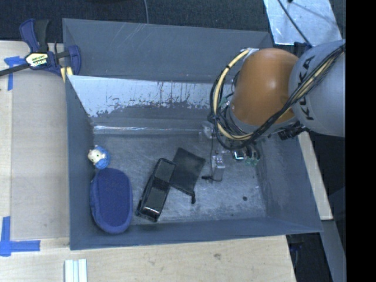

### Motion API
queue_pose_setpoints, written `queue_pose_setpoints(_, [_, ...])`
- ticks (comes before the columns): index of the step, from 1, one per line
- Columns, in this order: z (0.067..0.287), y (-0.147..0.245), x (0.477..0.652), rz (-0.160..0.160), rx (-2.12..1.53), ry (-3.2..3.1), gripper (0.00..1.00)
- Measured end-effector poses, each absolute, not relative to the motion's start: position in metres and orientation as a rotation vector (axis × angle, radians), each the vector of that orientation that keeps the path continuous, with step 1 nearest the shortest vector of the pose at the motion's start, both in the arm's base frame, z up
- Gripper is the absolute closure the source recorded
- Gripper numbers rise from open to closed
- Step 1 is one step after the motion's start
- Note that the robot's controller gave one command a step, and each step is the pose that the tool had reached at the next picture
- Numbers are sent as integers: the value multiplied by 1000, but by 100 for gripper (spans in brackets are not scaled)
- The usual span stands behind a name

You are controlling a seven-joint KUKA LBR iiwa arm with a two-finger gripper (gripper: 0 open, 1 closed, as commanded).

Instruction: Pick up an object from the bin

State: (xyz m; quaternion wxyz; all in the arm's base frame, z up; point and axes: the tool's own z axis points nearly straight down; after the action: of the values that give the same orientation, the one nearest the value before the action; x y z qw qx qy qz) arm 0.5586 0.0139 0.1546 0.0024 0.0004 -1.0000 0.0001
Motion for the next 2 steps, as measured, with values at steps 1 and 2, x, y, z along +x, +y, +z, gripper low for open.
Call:
queue_pose_setpoints(1, [66, 43, 606, -1, 176, -3138, 0])
queue_pose_setpoints(2, [101, 28, 618, 0, -394, -3124, 0])
